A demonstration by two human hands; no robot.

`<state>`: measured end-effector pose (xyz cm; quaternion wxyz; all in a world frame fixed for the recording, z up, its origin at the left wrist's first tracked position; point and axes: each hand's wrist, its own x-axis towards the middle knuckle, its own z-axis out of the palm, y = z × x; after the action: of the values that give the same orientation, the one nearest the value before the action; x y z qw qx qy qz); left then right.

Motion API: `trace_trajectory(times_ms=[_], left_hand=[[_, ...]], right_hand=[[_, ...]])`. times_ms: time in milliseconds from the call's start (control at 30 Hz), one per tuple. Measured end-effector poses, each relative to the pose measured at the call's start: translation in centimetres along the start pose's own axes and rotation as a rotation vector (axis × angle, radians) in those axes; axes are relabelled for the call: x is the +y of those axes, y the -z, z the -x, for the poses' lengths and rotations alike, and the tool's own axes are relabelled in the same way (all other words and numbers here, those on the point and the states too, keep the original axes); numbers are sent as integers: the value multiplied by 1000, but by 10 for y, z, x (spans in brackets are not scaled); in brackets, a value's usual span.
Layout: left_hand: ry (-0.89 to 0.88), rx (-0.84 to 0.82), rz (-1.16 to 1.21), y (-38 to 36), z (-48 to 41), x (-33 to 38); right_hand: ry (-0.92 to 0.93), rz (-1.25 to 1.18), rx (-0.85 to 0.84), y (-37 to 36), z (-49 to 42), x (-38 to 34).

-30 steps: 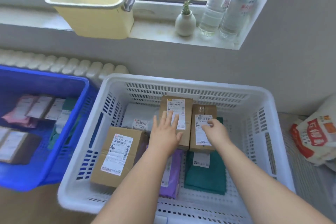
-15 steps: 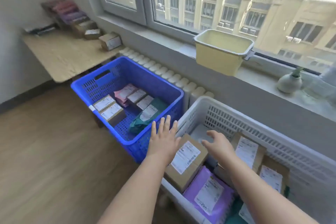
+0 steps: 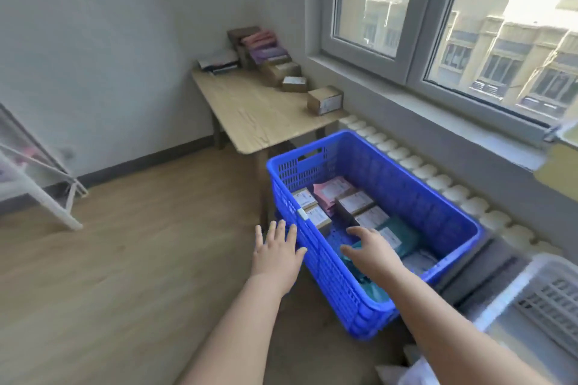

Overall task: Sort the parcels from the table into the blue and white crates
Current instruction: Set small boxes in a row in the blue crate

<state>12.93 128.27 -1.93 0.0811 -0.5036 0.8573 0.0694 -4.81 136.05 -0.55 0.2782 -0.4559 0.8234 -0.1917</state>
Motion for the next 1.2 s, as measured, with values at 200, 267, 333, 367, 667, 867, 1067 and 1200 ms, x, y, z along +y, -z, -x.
trace_trajectory(times_ms=[200, 267, 333, 367, 667, 867, 1067, 1200], left_hand=[[78, 37, 61, 19, -44, -96], [103, 42, 81, 25, -63, -122], [126, 47, 88, 32, -92, -151], [137, 47, 88, 35, -108, -164], [209, 41, 71, 94, -266, -258], [243, 71, 71, 130, -346, -311], [216, 69, 68, 149, -442, -380], [157, 63, 31, 160, -507, -428]], right_hand=[[92, 46, -49, -41, -62, -90], [122, 90, -53, -49, -87, -116], [153, 136, -59, -56, -120, -143], [175, 163, -61, -59, -139, -155], [300, 222, -66, -60, -312, -274], [352, 243, -89, -63, -406, -345], [380, 229, -100, -83, -495, -414], [343, 231, -51, -97, -554, -458]])
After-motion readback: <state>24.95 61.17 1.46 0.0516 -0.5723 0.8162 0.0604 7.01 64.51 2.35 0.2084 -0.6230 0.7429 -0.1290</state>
